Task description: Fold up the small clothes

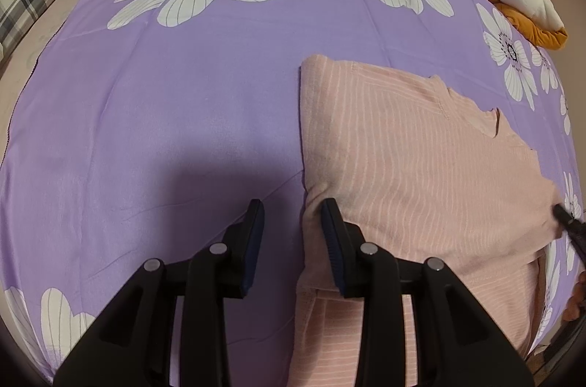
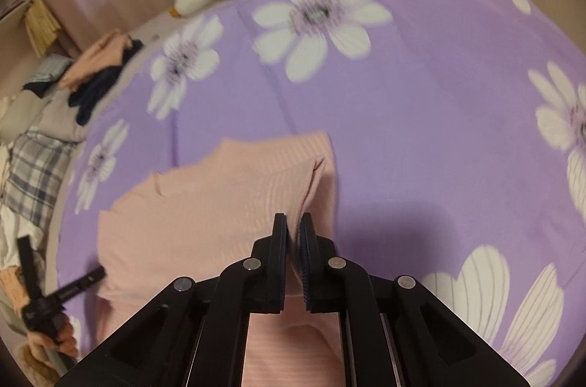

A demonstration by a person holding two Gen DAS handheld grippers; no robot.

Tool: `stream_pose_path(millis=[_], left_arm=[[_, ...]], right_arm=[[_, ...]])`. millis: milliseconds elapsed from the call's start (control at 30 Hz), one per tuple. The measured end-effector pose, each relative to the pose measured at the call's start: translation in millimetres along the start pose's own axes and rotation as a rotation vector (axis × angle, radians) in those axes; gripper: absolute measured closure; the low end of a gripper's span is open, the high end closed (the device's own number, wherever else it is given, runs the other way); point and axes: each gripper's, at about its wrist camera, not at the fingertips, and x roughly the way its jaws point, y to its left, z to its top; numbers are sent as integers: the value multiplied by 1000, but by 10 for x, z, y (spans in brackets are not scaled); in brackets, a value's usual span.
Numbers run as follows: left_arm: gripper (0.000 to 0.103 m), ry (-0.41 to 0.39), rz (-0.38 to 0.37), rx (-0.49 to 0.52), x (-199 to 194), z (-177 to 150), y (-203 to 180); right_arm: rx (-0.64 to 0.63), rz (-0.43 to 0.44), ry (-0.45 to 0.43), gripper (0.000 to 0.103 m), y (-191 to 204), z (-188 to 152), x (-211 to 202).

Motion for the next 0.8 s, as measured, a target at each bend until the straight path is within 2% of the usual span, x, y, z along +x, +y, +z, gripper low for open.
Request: stream_pose_path(millis=[133,400,800], left_arm=[[68,0,-3,-3,2,-9,12],[67,2,-16,-29,3,-10,45],[62,-20,-29,-62,1,-52,72]], right_arm=[[18,-13,51,95,-84,-85,165],[-14,-70,61,95,-41,-92,196],[-17,-80,66,95,-71,-113,232]])
